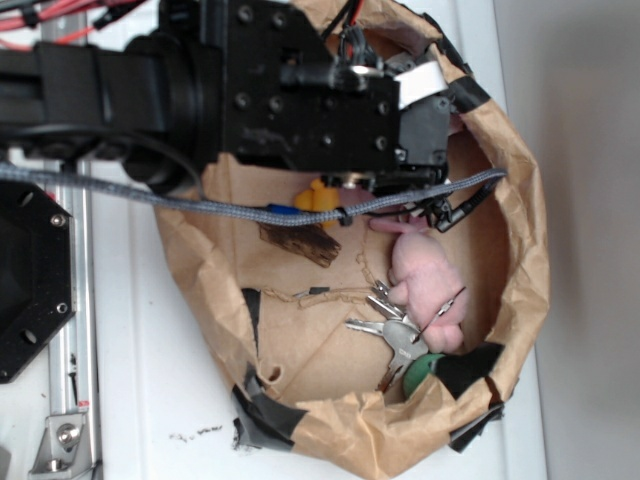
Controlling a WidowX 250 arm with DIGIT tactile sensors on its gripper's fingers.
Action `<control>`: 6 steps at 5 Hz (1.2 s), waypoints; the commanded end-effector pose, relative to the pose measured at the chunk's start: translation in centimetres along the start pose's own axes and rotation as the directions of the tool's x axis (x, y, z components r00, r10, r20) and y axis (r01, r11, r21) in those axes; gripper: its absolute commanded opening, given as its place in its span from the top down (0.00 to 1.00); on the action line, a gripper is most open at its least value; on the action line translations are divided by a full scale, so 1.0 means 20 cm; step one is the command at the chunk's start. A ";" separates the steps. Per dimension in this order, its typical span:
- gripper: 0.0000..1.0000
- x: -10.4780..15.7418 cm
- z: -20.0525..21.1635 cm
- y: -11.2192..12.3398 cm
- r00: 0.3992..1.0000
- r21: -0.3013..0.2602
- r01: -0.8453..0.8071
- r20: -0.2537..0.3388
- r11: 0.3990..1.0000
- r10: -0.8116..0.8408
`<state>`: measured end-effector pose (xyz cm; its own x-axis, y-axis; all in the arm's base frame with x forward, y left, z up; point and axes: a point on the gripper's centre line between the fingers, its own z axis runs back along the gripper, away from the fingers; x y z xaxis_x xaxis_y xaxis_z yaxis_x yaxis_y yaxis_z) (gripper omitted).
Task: Grab the white paper.
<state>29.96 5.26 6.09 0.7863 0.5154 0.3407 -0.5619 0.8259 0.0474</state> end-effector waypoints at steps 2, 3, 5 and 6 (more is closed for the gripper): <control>0.00 0.10 0.06 0.04 0.998 -0.015 -0.041 0.050 0.999 0.042; 0.00 0.02 0.08 0.02 0.994 -0.090 -0.028 0.104 0.996 0.037; 0.00 0.01 0.02 0.05 0.983 -0.047 -0.044 0.177 0.998 0.052; 0.00 0.11 -0.06 0.08 0.978 -0.016 -0.077 0.194 0.997 0.078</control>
<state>30.37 6.54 4.16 0.7215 0.4992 0.4798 -0.5864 0.8090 0.0401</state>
